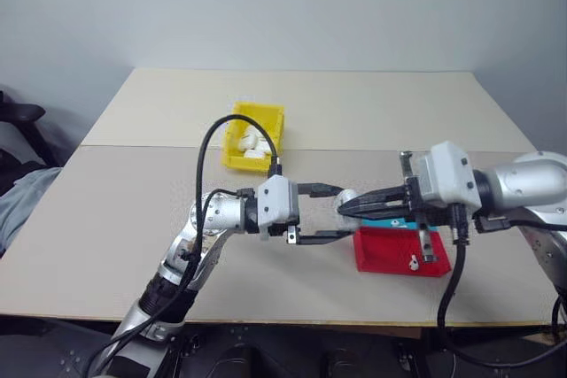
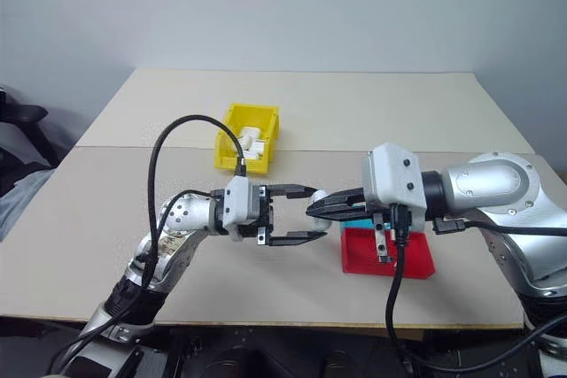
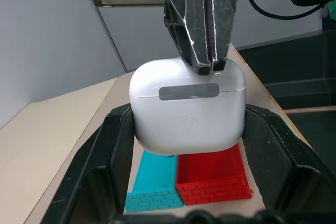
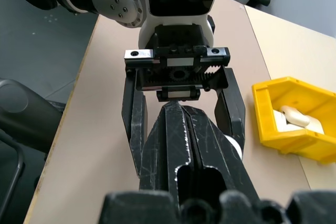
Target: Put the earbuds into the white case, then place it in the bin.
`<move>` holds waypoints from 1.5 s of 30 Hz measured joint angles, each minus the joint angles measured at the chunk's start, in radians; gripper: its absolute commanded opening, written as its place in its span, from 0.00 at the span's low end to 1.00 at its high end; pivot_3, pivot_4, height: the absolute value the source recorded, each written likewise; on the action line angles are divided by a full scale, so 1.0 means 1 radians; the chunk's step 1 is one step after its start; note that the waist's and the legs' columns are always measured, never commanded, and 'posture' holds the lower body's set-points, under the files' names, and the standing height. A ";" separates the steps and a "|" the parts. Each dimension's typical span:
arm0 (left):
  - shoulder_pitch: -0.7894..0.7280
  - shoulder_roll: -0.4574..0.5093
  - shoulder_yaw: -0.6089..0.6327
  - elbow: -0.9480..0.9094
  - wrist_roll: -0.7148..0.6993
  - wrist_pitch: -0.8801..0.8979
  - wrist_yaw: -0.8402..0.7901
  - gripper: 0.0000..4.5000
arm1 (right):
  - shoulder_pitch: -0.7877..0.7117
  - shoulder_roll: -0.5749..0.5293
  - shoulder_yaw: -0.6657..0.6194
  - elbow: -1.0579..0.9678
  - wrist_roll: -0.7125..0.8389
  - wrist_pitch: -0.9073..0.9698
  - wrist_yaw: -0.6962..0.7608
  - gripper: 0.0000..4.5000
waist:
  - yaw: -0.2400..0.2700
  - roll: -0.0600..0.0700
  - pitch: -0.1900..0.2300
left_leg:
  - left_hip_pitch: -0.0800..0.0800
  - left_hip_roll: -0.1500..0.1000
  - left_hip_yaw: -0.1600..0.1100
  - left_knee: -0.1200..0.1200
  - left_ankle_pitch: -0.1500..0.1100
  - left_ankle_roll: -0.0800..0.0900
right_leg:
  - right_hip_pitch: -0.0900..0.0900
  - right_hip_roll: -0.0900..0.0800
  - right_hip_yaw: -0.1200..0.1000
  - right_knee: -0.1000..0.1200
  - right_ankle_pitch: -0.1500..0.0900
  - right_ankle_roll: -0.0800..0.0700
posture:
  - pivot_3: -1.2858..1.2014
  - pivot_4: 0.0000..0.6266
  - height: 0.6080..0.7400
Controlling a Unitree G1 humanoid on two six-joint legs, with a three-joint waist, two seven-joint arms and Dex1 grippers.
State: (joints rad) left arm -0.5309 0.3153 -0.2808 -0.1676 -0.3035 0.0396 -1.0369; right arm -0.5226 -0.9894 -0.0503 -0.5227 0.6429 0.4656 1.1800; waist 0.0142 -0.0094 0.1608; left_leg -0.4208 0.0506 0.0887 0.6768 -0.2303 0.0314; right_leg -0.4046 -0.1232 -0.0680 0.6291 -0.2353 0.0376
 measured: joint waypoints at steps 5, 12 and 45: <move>0.000 -0.016 0.032 0.000 -0.013 -0.019 0.022 0.62 | -0.033 0.025 -0.085 0.038 0.096 0.027 -0.018 0.01 | -0.001 0.000 0.000 | 0.000 0.000 0.000 0.000 0.000 0.000 | 0.000 0.000 0.000 0.000 0.000 0.000 | 0.52 0.24 1.00; -0.194 -0.178 0.111 0.187 0.222 0.160 0.534 0.62 | 0.006 0.013 -0.183 0.057 0.112 0.049 -0.104 0.01 | 0.025 -0.002 0.000 | -0.001 -0.001 0.001 0.002 0.000 0.000 | 0.002 0.000 -0.003 -0.001 0.002 0.002 | 0.52 0.24 1.00; -0.226 -0.006 0.331 0.308 -0.012 0.249 0.492 1.00 | 0.406 -0.057 -0.257 -0.015 -0.034 -0.007 -0.117 0.00 | -0.013 -0.006 0.003 | 0.000 -0.001 0.006 -0.001 0.007 -0.011 | 0.000 -0.001 0.002 -0.001 0.002 0.003 | 0.52 0.24 1.00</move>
State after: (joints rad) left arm -0.7565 0.3089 0.0507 0.1404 -0.3154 0.2883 -0.5447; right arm -0.1165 -1.0460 -0.3074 -0.5375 0.6085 0.4582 1.0629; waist 0.0007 -0.0157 0.1634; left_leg -0.4205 0.0499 0.0944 0.6756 -0.2233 0.0199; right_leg -0.4046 -0.1241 -0.0665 0.6283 -0.2337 0.0403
